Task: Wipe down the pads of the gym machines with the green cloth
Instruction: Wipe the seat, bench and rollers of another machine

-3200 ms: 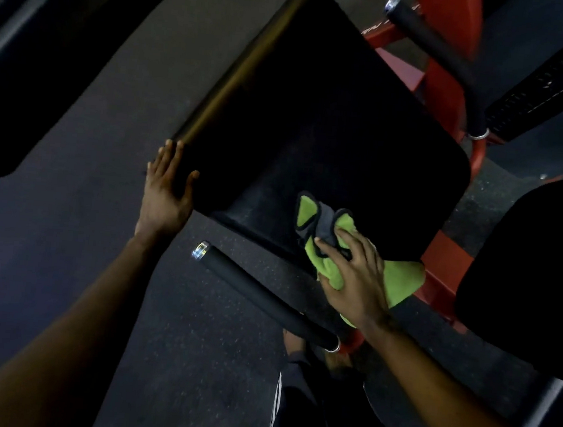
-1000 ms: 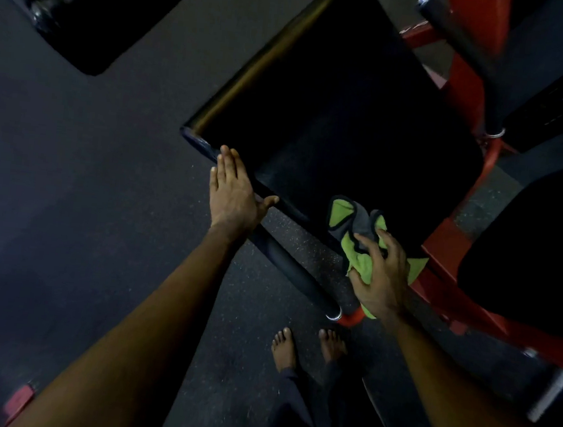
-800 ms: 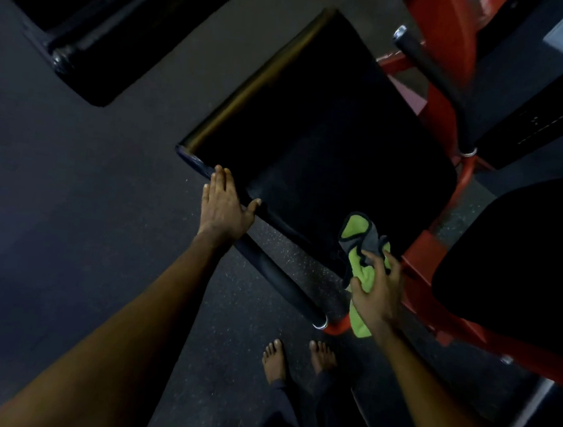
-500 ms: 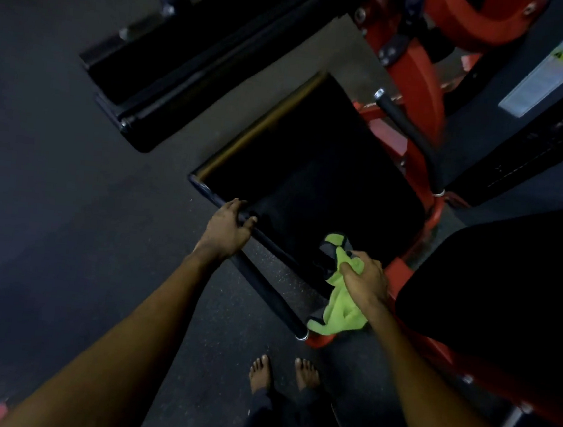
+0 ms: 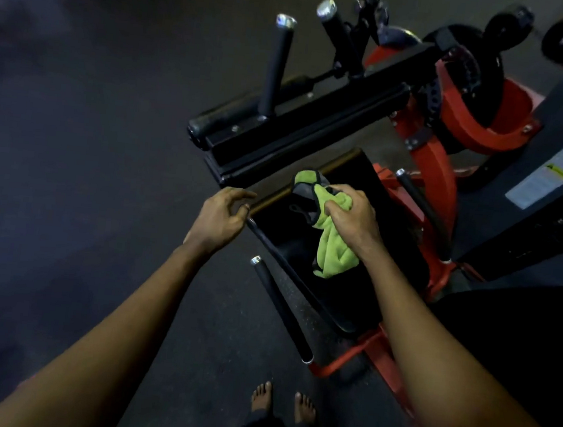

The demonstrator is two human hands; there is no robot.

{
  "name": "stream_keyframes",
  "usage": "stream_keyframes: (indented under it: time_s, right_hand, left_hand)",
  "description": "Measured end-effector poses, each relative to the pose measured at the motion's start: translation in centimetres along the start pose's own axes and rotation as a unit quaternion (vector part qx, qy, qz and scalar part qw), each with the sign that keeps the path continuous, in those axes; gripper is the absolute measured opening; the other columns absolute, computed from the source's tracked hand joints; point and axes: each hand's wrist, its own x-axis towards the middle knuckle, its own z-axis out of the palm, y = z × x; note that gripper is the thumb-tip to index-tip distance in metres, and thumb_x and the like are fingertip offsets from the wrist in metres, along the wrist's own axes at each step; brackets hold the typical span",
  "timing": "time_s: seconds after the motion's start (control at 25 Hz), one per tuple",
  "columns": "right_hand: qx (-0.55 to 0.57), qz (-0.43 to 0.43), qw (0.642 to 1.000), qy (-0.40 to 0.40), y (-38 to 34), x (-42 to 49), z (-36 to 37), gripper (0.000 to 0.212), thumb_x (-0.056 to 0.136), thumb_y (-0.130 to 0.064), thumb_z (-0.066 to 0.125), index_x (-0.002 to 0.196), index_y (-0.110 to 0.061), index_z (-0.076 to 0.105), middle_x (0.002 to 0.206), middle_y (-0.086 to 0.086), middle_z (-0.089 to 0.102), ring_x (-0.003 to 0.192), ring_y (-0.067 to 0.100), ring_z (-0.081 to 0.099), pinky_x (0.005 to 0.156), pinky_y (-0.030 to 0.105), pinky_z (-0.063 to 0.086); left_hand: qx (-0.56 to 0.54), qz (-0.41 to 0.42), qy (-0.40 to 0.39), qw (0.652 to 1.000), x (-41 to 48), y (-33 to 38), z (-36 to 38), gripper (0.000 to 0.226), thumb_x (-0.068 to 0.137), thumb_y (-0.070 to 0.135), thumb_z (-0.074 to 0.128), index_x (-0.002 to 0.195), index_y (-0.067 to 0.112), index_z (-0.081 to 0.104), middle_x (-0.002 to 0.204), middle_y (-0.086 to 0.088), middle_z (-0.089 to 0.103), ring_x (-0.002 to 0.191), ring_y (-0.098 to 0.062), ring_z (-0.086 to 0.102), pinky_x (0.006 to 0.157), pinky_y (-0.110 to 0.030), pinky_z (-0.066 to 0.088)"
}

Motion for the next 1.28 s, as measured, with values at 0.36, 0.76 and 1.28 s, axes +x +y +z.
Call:
stream_keyframes:
  time_s: [0.36, 0.76, 1.28]
  right_hand:
    - [0.006, -0.148, 0.987, -0.070, -15.7, 1.9, 4.5, 0.029, 0.081, -0.034, 0.066, 0.110, -0.037, 0.071, 0.112, -0.003, 0.058, 0.103, 0.018, 0.061, 0.091, 0.030, 0.047]
    - [-0.050, -0.259, 0.950, -0.164, -31.6, 6.3, 15.5, 0.040, 0.088, -0.056, 0.068, 0.121, -0.034, 0.067, 0.123, 0.002, 0.057, 0.118, 0.023, 0.058, 0.101, 0.035, 0.046]
    - [-0.023, -0.356, 0.898, -0.257, -50.6, 6.2, 36.6, 0.044, 0.085, -0.061, 0.069, 0.115, -0.029, 0.072, 0.117, 0.005, 0.071, 0.110, 0.022, 0.066, 0.088, 0.031, 0.051]
  left_hand:
    - [0.046, -0.072, 0.135, 0.987, -1.0, -3.3, -16.3, 0.030, 0.098, 0.028, 0.057, 0.127, 0.028, 0.065, 0.128, 0.002, 0.062, 0.113, -0.016, 0.061, 0.096, -0.035, 0.051]
    - [0.055, -0.200, 0.228, 0.951, -3.3, -10.1, -33.5, 0.038, 0.098, 0.031, 0.059, 0.135, 0.023, 0.060, 0.137, -0.003, 0.060, 0.124, -0.019, 0.057, 0.105, -0.034, 0.043]
    - [0.073, -0.285, 0.380, 0.877, -7.9, -19.3, -49.5, 0.035, 0.095, 0.028, 0.061, 0.129, 0.022, 0.065, 0.131, -0.001, 0.065, 0.121, -0.018, 0.060, 0.099, -0.028, 0.043]
